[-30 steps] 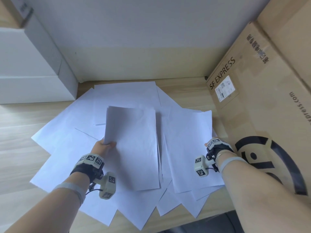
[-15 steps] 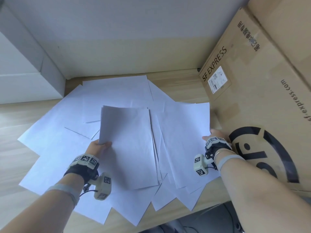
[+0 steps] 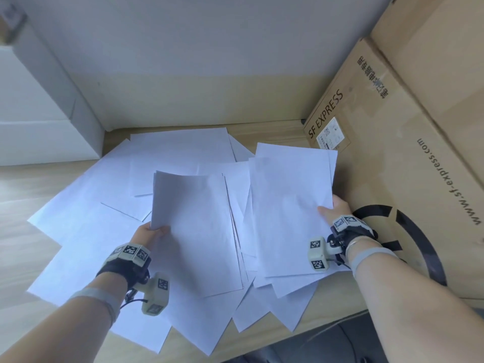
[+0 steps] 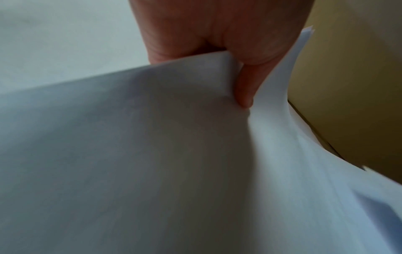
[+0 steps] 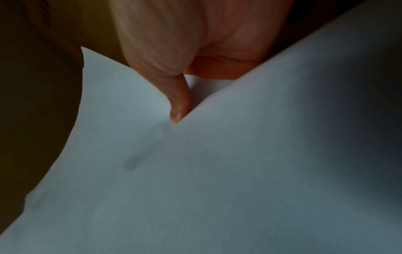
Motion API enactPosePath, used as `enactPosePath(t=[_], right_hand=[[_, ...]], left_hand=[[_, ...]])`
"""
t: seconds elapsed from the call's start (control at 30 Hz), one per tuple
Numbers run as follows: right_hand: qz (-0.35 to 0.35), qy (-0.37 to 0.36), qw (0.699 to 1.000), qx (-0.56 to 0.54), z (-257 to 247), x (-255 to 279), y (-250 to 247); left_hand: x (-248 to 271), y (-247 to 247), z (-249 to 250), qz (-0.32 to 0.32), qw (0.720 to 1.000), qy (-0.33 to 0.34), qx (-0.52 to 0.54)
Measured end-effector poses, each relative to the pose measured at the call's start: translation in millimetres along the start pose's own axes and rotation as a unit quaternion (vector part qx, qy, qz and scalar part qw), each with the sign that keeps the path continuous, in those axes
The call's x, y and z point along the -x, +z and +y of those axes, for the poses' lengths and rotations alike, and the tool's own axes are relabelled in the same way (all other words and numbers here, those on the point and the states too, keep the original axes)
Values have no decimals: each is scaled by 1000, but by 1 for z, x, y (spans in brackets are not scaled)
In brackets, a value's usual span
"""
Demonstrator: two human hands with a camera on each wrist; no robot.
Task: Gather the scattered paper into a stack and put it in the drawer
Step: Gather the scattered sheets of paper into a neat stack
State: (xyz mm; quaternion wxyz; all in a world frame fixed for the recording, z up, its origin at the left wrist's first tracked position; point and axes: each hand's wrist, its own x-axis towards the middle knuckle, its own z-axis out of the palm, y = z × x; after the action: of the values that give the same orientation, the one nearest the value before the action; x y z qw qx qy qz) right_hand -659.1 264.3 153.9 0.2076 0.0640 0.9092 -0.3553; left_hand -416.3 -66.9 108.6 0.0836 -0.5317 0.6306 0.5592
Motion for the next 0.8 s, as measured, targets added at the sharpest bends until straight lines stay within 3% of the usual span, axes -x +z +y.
enactPosePath(t=[0.27, 0.5, 0.63, 0.8], right_hand=[[-17, 29, 999, -25, -20, 2, 47], [-131, 32, 989, 58, -35, 17, 92], [-91, 28, 986, 134, -40, 17, 94], [-33, 17, 989, 143, -38, 12, 76]], left_hand=[[4, -3, 0, -16, 1000, -12, -11], [4, -5, -4, -30, 999, -23, 19], [3, -7, -5, -26, 999, -25, 28], [2, -8, -6, -23, 999, -18, 26]])
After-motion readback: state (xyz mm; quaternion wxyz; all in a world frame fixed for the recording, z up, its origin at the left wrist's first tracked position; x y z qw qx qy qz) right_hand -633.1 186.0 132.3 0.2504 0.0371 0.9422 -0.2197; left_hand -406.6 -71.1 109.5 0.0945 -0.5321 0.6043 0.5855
